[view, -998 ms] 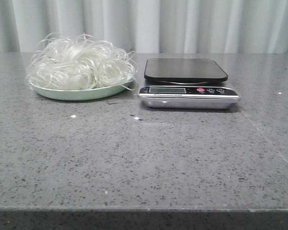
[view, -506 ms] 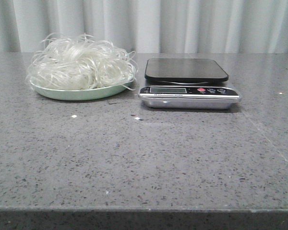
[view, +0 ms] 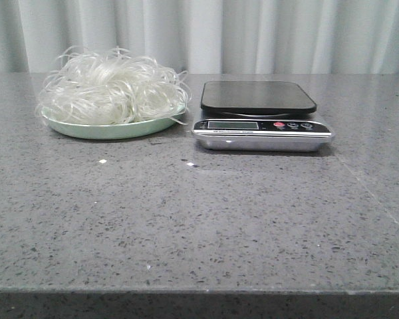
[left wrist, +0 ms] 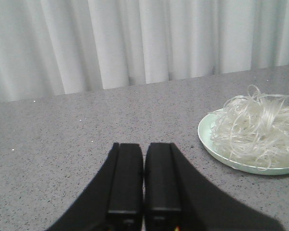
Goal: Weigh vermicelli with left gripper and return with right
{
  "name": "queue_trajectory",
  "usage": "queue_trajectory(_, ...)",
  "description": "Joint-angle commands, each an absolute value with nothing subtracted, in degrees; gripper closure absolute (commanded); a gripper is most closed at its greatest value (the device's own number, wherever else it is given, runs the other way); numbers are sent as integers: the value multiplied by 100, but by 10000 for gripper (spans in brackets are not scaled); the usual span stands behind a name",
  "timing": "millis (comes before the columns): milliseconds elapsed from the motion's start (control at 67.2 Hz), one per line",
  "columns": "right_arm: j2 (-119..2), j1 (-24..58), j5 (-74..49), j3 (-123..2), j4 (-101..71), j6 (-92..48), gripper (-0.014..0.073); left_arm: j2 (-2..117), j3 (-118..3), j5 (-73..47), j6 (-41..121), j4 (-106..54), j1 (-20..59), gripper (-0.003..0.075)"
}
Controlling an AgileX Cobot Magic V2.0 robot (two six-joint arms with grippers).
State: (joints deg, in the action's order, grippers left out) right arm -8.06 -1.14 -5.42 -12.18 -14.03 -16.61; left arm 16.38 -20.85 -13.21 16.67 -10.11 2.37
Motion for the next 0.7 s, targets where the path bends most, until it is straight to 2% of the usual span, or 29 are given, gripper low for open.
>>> queue_trajectory(0,-865,-154,-63,-1369,-1439,-1667,442,1678,-2240,-908,1605,-1004,222,584)
queue_trajectory(104,-865,-154,-63,-1369,-1439,-1667,442,1649,-2240,-868,1510,-578,222,584)
queue_trajectory(194,-865,-154,-63,-1369,-1439,-1667,442,1502,-2086,-828,782,-191,222,584)
queue_trajectory(372,-865,-154,-63,-1369,-1439,-1667,442,875,-1185,-235,595,-42,213,584)
queue_trajectory(596,-865,-154,-63,-1369,-1439,-1667,442,-115,68,-67,595,-42,199,584)
queue_trajectory(685,-860,-154,-68,-1369,-1439,-1667,442,-120,60,-443,595,-55,199,584)
